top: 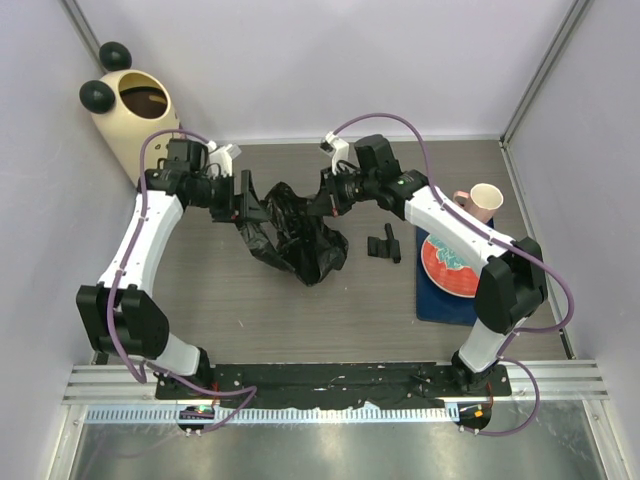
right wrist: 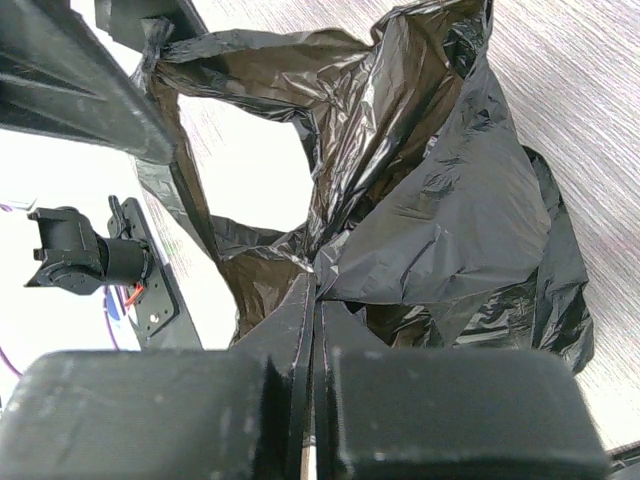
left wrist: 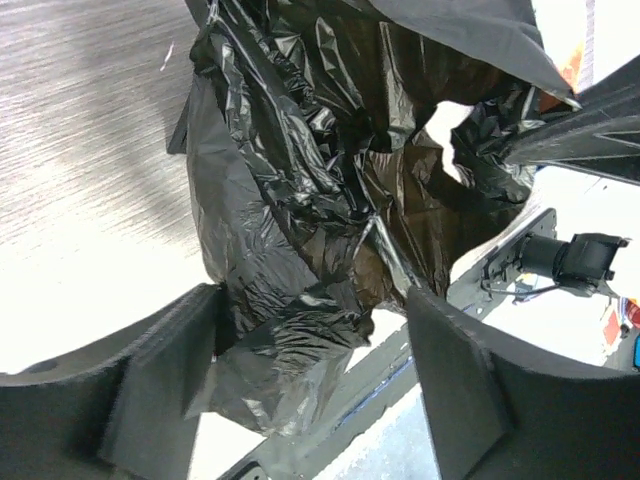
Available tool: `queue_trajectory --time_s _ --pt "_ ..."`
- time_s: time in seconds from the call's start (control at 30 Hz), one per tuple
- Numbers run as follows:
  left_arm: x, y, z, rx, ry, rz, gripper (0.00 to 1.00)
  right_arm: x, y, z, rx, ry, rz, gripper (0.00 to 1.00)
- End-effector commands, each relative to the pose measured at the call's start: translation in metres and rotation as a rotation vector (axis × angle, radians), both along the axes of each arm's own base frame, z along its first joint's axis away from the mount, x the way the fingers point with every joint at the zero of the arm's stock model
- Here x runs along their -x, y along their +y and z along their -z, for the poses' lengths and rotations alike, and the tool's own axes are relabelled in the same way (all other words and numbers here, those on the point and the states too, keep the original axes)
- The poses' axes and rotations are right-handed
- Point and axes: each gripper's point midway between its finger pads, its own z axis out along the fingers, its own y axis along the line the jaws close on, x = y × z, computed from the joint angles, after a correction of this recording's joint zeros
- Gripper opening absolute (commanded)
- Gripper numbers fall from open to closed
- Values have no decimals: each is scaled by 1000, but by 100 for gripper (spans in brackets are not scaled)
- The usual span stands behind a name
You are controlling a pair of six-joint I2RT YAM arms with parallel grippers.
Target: Put the trash bags into the trash bin
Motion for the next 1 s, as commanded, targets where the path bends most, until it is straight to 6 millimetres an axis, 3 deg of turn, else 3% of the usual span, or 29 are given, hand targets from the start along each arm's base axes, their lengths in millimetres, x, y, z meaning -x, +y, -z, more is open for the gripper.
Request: queue_trajectory --time_s 0.0,0.07,0.1,0.13,0.2,0.23,0.27,0.3,0.33,0.37,0.4,0.43,0.47,0.5,0.53,0.57,0.6,0.63,0.67,0.7,0.73,0.77,0.8,0.83,0.87,0.9,0.97 --pt "1 0 5 0 13 37 62 -2 2 -35 -37 -96 -1 1" --pt "3 -3 7 21 10 90 38 -4 -2 -32 -21 -89 19 1" --pt "3 -5 7 28 7 100 15 -13 -10 -31 -18 -87 55 1" --pt "-1 -6 6 38 -6 106 5 -19 -15 -31 -20 -79 74 1" --pt "-32 -9 -8 43 -119 97 0 -39 -25 -38 -47 -79 116 1" --pt "-50 -9 -19 40 -184 90 0 -71 -38 -48 -69 -109 162 1" --pt "-84 -9 -47 24 -301 73 0 -94 -46 -61 -85 -153 193 1" --pt "-112 -9 -75 20 -423 62 0 -118 -52 -128 -165 -285 210 1" --pt "-131 -9 -104 20 -514 53 0 -163 -73 -126 -170 -294 273 1" --pt "-159 -13 -171 48 -681 37 0 -179 -81 -158 -225 -328 310 1" --pt "-163 -14 -215 68 -789 33 0 -168 -90 -262 -354 -543 276 1" --pt "-159 -16 -259 94 -909 49 0 -161 -101 -302 -416 -638 253 1" --pt "-129 -18 -341 126 -1163 71 0 -154 -102 -331 -481 -730 229 1" --pt "-102 -18 -379 166 -1262 71 0 -116 -103 -375 -539 -847 184 1" --pt "-79 -17 -405 181 -1348 75 0 -92 -92 -378 -538 -863 76 1" --pt "-92 -20 -393 194 -1377 87 0 -21 -90 -419 -569 -944 1 1" --pt "-23 -19 -427 221 -1510 128 0 -57 -70 -345 -441 -829 -7 1" --pt "-21 -20 -411 215 -1539 129 0 -44 -67 -321 -385 -836 -9 1" --pt "-50 -39 -316 183 -1364 153 0 -45 -58 -288 -306 -834 65 1" --pt "-59 -39 -267 72 -1255 119 0 -50 -60 -202 -144 -730 83 1" --pt "-71 -41 -206 -91 -1156 162 0 -60 -63 -145 15 -678 63 1" --pt "-55 -48 -105 -140 -827 263 0 -59 -81 -68 200 -466 83 1" --pt "-41 -47 -58 -145 -669 335 0 -62 -100 13 314 -267 77 1" --pt "-35 -44 -11 -173 -513 353 0 -51 -112 44 353 -186 55 1" --pt "-8 -36 42 -191 -320 378 0 -38 -122 65 397 -140 27 1" --pt "7 -33 60 -199 -234 420 0 -20 -130 89 440 -98 -8 1" --pt "31 -33 67 -169 -150 474 0 -1 -130 73 404 -123 -58 1"
